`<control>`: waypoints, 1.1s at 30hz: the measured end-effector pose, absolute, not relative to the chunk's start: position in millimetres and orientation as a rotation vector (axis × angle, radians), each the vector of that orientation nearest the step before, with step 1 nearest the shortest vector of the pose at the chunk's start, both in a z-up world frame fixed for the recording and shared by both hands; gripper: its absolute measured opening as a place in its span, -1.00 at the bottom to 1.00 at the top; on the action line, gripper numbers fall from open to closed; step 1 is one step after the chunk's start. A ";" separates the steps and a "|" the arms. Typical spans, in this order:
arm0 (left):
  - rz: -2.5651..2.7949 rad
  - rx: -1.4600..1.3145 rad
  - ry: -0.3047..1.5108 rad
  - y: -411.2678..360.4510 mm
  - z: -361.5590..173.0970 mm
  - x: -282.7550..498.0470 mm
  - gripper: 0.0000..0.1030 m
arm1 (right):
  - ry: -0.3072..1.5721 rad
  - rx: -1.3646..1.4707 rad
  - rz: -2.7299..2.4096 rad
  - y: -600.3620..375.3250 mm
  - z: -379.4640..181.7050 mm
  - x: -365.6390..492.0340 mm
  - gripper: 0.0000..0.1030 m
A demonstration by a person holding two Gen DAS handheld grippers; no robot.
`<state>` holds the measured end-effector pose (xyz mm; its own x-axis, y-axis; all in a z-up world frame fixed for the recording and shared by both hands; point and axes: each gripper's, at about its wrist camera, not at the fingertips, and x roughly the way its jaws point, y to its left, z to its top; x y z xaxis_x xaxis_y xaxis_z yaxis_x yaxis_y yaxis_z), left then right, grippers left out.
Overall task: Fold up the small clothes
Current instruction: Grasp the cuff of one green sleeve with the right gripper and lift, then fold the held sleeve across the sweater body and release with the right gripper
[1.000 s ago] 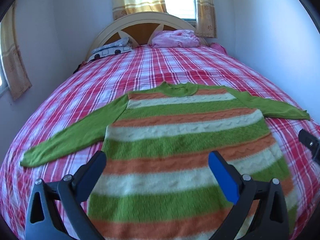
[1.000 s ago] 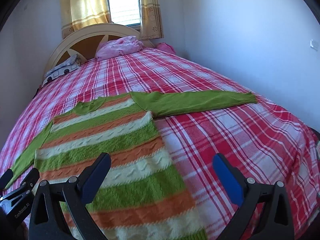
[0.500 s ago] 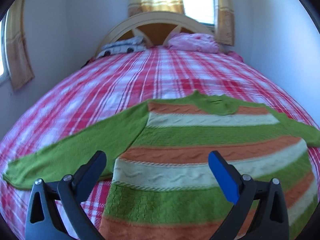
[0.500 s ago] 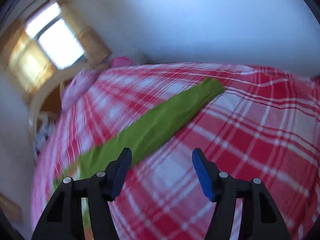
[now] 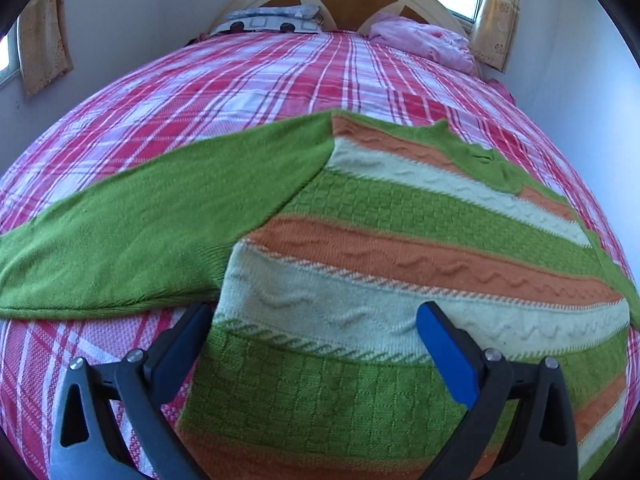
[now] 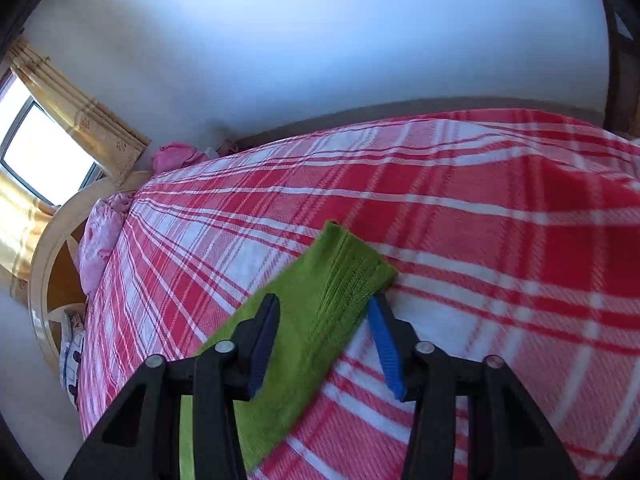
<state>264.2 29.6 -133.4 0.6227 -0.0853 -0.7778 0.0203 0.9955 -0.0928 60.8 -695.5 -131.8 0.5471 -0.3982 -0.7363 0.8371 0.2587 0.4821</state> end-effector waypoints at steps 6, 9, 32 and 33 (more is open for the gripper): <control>-0.064 -0.082 0.901 29.7 -134.9 264.8 1.00 | 0.578 0.889 -0.901 -693.0 -130.9 61.9 -0.85; -0.071 -0.094 0.900 31.9 -135.1 266.4 1.00 | 0.550 0.817 -0.887 -678.6 -109.7 63.8 -0.87; -0.139 -0.232 0.845 49.4 -133.7 263.0 1.00 | 0.713 0.369 0.100 -235.2 -57.0 299.7 -0.87; -0.141 -0.237 0.844 49.9 -133.7 262.9 1.00 | 0.737 0.373 0.136 -218.6 -69.6 306.9 -0.87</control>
